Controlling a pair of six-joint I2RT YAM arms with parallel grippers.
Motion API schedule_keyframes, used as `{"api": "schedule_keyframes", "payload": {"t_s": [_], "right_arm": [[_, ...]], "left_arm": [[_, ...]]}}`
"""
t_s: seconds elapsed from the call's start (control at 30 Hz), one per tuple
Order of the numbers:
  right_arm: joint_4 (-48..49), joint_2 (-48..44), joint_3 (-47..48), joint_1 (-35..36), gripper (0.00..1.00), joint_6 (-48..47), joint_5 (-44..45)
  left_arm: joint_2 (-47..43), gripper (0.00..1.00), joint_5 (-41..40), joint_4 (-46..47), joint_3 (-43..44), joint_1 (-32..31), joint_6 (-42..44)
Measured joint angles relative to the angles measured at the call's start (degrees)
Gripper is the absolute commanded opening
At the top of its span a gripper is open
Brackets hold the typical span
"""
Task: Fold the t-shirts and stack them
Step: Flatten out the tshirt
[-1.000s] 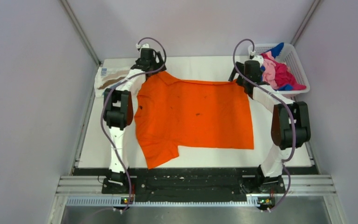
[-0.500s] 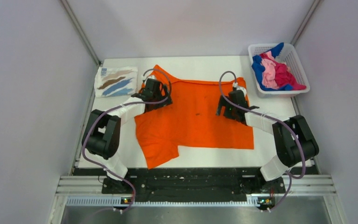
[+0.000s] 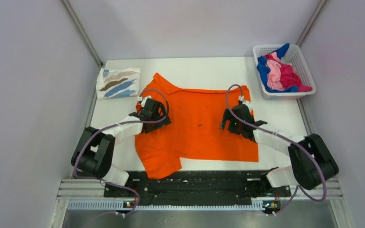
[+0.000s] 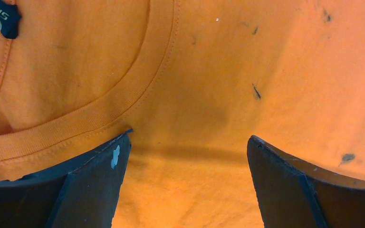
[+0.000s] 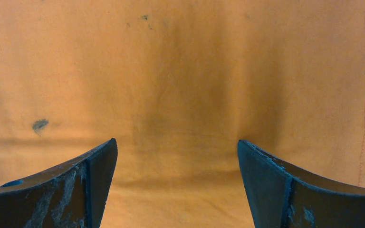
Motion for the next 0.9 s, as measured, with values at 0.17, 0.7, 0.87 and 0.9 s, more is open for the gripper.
{"api": "schedule_keyframes", "payload": {"t_s": [0.17, 0.7, 0.87, 0.9], "right_arm": [[-5.60, -7.52, -4.26, 3.65, 0.98, 2.49, -0.26], [-7.17, -11.80, 5.57, 4.11, 0.99, 0.98, 3.54], [-7.67, -11.41, 5.53, 4.09, 0.99, 0.28, 4.81], [-7.65, -11.17, 5.53, 4.09, 0.99, 0.17, 5.14]], "left_arm": [[-4.46, 0.98, -1.09, -4.72, -2.93, -0.61, -0.83], [9.42, 0.70, -4.09, -8.20, 24.39, 1.38, -0.09], [21.20, 0.57, -2.75, -7.50, 32.94, 4.87, 0.35], [22.97, 0.56, -2.62, -7.69, 34.18, 5.38, 0.48]]}}
